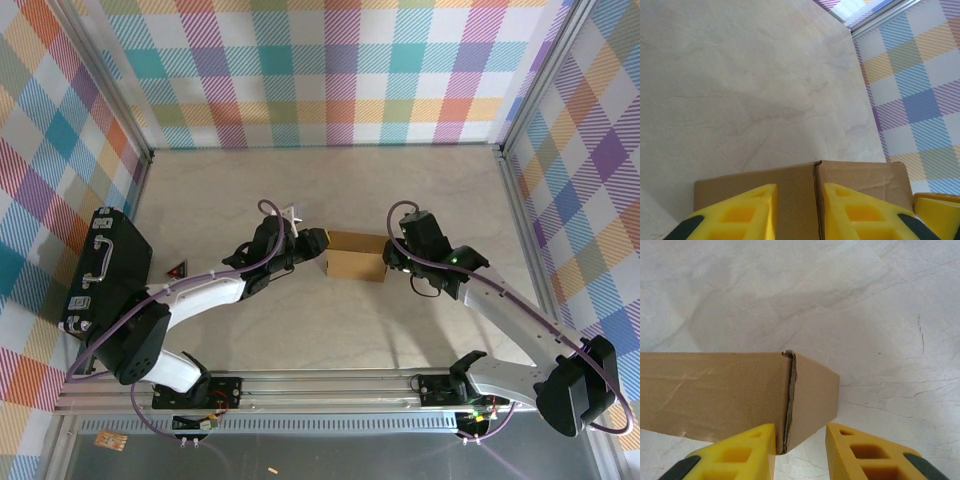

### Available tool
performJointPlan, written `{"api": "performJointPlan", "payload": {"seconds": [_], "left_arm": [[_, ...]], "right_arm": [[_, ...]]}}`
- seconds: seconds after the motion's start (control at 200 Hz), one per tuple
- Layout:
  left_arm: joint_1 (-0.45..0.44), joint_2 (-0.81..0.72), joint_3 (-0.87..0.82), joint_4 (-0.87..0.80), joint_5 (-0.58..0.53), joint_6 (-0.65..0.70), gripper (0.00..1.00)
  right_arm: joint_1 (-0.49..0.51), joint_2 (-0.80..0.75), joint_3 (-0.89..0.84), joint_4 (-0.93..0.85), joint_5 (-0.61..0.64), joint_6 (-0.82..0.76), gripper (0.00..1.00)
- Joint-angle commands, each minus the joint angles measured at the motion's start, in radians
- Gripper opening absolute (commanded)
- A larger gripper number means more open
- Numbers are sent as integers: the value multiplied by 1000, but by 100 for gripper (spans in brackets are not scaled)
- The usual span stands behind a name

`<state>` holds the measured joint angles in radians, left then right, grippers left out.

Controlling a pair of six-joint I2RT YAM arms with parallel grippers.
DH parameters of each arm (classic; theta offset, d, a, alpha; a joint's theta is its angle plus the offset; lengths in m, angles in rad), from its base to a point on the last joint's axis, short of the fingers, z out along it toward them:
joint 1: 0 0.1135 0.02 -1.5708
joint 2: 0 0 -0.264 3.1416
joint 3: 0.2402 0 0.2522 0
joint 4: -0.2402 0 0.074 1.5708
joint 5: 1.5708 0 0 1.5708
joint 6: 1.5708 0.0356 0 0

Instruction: Fold the paper box

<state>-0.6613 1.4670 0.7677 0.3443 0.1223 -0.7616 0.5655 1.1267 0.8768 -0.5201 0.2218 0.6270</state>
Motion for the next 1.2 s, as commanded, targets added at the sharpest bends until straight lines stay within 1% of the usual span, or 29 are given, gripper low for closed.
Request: {"api": "performJointPlan", "payload": {"seconds": [0.0, 0.065, 0.125, 0.225, 0.325, 0.42, 0.48, 0.59, 0.645, 0.69, 0.71, 0.75, 0.765, 0.78, 0.79, 0.825, 0.875, 0.925, 0.965, 1.0, 1.05, 1.08, 1.105, 1.15, 1.195], "left_arm": [[1, 107, -89, -126, 9, -43, 29], [-12, 125, -123, -56, 42, -71, 27], [-37, 75, -152, -26, 39, -86, 27], [-89, -85, -153, -128, -15, -64, 28], [-114, -265, -188, -201, -68, -76, 31], [-120, -419, -237, -280, -131, -108, 39], [-120, -476, -260, -330, -155, -111, 48], [-113, -509, -259, -426, -219, -53, 55], [-88, -497, -242, -451, -242, -14, 63], [-49, -479, -213, -483, -250, 38, 69], [-35, -470, -199, -494, -261, 71, 73], [-18, -451, -172, -498, -309, 148, 80], [-14, -444, -162, -496, -333, 177, 86], [-11, -437, -154, -490, -360, 208, 97], [-9, -431, -149, -484, -376, 227, 99], [-7, -414, -138, -444, -434, 315, 100], [-3, -378, -133, -359, -528, 436, 100], [4, -329, -146, -227, -587, 594, 100], [12, -288, -162, -124, -610, 742, 100], [23, -246, -176, -33, -615, 872, 100], [46, -185, -171, 14, -619, 1012, 100], [80, -143, -153, 4, -636, 1030, 100], [112, -108, -133, -21, -639, 1016, 100], [170, -59, -108, -60, -596, 989, 100], [216, -18, -118, -27, -558, 968, 100]], "right_arm": [[-7, 26, -72, -39, -9, -15, 32], [-5, 35, -108, -24, -39, -8, 31], [7, 8, -134, -33, -72, 10, 31], [48, -84, -203, -69, -118, 44, 32], [63, -190, -278, -133, -176, 79, 33], [68, -272, -356, -158, -245, 109, 35], [78, -314, -395, -164, -249, 121, 36], [79, -336, -430, -91, -273, 88, 39], [80, -328, -404, -66, -307, 61, 42], [79, -336, -361, -86, -292, 55, 44], [79, -344, -339, -106, -259, 57, 45], [80, -368, -287, -146, -173, 55, 54], [77, -375, -271, -156, -131, 49, 57], [77, -383, -248, -157, -91, 35, 60], [77, -387, -237, -154, -62, 23, 62], [77, -397, -209, -115, 35, -39, 70], [70, -398, -199, -14, 178, -132, 85], [52, -372, -220, 158, 267, -285, 100], [33, -341, -250, 310, 311, -398, 99], [6, -295, -265, 425, 354, -458, 99], [-55, -222, -261, 522, 374, -515, 99], [-102, -170, -250, 553, 375, -521, 99], [-143, -128, -239, 568, 374, -513, 99], [-217, -49, -228, 594, 340, -494, 99], [-273, 24, -238, 659, 279, -524, 99]]}}
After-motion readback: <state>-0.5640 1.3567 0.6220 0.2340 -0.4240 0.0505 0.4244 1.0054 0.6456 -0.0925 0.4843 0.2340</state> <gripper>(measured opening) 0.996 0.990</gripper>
